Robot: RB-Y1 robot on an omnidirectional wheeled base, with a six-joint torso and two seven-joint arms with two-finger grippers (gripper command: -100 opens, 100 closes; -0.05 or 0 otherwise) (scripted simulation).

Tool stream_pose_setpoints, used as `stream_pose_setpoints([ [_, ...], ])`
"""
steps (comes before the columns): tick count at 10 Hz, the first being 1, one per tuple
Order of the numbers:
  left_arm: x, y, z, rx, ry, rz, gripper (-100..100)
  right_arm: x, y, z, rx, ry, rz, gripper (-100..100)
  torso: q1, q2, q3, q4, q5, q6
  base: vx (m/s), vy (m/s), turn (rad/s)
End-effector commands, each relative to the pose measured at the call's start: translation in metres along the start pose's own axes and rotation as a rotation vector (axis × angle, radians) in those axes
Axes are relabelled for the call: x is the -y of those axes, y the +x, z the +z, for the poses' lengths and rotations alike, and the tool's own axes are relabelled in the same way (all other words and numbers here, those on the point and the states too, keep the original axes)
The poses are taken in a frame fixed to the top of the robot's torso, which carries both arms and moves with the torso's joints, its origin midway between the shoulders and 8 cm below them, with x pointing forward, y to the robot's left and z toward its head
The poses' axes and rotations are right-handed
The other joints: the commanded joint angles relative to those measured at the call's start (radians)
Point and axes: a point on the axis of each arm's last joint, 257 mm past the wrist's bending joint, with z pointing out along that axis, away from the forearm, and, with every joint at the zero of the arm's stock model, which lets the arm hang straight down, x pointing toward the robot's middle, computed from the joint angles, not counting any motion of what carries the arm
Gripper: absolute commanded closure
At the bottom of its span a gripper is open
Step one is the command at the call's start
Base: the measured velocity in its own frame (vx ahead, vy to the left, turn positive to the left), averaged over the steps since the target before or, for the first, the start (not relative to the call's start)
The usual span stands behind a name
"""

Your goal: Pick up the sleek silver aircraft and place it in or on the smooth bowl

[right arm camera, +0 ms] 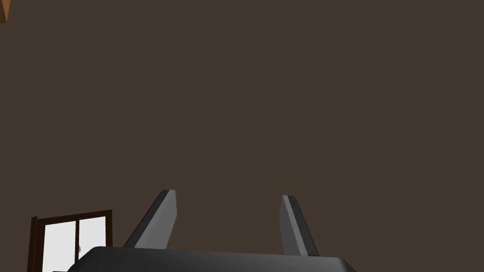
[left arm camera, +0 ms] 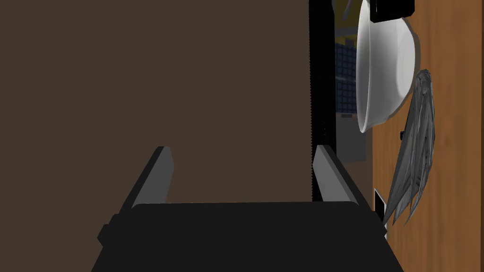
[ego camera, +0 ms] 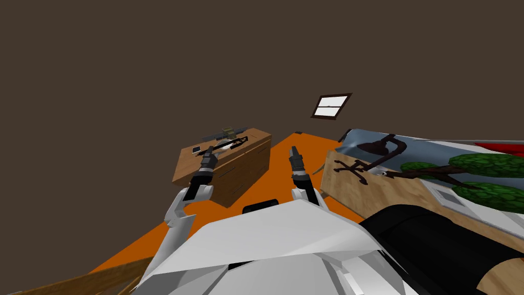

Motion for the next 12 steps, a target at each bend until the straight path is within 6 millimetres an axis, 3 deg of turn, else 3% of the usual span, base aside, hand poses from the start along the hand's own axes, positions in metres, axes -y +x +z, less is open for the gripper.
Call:
stream_pose_setpoints([
  [1,-0.009,-0.007,0.01,0.005,-0.032,0.016,-100,0.0,0.0,0.0,0.0,0.0,0.0,0,0.0,0.0,0.0,0.0,0.0,0.0,-0.069,0.034,-0.029],
  [5,-0.039,-0.04,0.037,0.04,-0.142,0.082,-100,0.0,0.0,0.0,0.0,0.0,0.0,0,0.0,-0.001,0.0,0.0,0.0,0.0,-0.077,0.033,-0.056],
  [6,-0.044,-0.059,0.044,0.059,-0.166,0.114,-100,0.0,0.0,0.0,0.0,0.0,0.0,0,-0.001,-0.001,0.0,0.0,0.0,0.0,-0.077,0.027,-0.085],
  [8,-0.053,-0.062,0.049,0.07,-0.203,0.111,-100,0.0,0.0,0.0,0.0,0.0,0.0,0,-0.001,-0.001,-0.001,0.0,0.0,0.0,-0.048,0.024,-0.019],
  [9,-0.057,-0.085,0.061,0.101,-0.233,0.138,-100,0.0,0.0,0.0,0.0,0.0,0.0,0,-0.001,-0.003,-0.002,-0.001,0.0,0.0,-0.041,0.019,-0.103],
  [10,-0.064,-0.087,0.061,0.108,-0.261,0.136,-100,0.0,0.0,0.0,0.0,0.0,0.0,0,-0.001,-0.003,-0.002,-0.001,0.0,0.0,-0.048,0.024,-0.059],
  [11,-0.063,-0.11,0.069,0.14,-0.279,0.162,-100,0.0,0.0,0.0,0.0,0.0,0.0,0,-0.001,-0.003,-0.002,-0.001,0.0,0.0,-0.065,0.029,-0.104],
  [12,-0.069,-0.113,0.07,0.149,-0.307,0.158,-100,0.0,0.0,0.0,0.0,0.0,0.0,0,0.0,-0.002,-0.001,0.0,0.0,0.0,-0.065,0.035,-0.051],
])
